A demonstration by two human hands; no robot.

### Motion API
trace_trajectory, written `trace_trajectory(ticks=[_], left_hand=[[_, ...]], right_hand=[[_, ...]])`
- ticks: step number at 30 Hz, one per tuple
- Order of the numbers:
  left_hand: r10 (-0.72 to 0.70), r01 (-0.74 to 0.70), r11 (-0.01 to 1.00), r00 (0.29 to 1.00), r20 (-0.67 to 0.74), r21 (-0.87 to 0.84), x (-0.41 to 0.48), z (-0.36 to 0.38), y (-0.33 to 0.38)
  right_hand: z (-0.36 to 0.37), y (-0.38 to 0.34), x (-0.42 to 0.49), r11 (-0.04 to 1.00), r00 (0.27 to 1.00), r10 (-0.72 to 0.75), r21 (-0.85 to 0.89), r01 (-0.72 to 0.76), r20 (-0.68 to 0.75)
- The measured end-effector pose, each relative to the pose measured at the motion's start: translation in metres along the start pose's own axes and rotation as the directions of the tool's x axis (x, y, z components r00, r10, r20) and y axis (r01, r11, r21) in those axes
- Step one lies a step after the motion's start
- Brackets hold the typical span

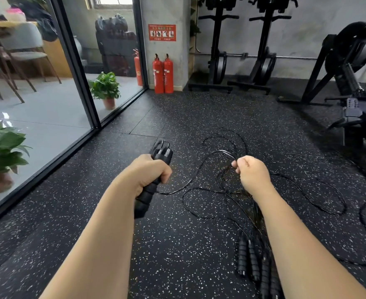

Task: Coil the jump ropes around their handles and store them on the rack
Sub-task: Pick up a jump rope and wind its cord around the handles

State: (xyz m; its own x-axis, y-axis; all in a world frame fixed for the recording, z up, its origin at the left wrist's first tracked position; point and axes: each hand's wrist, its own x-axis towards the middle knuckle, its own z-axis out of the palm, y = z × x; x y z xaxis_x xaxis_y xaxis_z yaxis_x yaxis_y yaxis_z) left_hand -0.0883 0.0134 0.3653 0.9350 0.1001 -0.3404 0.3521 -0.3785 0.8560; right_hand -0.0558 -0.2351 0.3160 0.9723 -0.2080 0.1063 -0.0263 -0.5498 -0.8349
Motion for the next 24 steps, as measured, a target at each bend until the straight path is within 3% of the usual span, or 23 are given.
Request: trace_trajectory(ticks=[8, 17, 19, 24], left_hand=[[0.123, -0.041, 0.907, 0.978, -0.17, 0.419, 0.0, 0.002, 0.001], [0.158, -0.076, 0.852, 0.981, -0.116, 0.517, 0.003, 0.023, 0.002], [0.17, -0.086, 0.833, 0.98, -0.105, 0.546, 0.002, 0.025, 0.002], [0.203, -0.101, 0.751, 0.976, -0.082, 0.653, -0.001, 0.027, -0.001]], right_hand=[[-0.033, 0.021, 0.006, 0.983, 0.993, 0.076, 0.172, -0.06, -0.089], [-0.032, 0.015, 0.006, 0.972, 0.998, 0.006, 0.235, 0.008, -0.059], [-0.028, 0.012, 0.007, 0.978, 0.998, 0.014, 0.21, -0.002, -0.055], [-0.026, 0.009, 0.007, 0.999, 1.0, 0.011, -0.038, -0.012, -0.02]])
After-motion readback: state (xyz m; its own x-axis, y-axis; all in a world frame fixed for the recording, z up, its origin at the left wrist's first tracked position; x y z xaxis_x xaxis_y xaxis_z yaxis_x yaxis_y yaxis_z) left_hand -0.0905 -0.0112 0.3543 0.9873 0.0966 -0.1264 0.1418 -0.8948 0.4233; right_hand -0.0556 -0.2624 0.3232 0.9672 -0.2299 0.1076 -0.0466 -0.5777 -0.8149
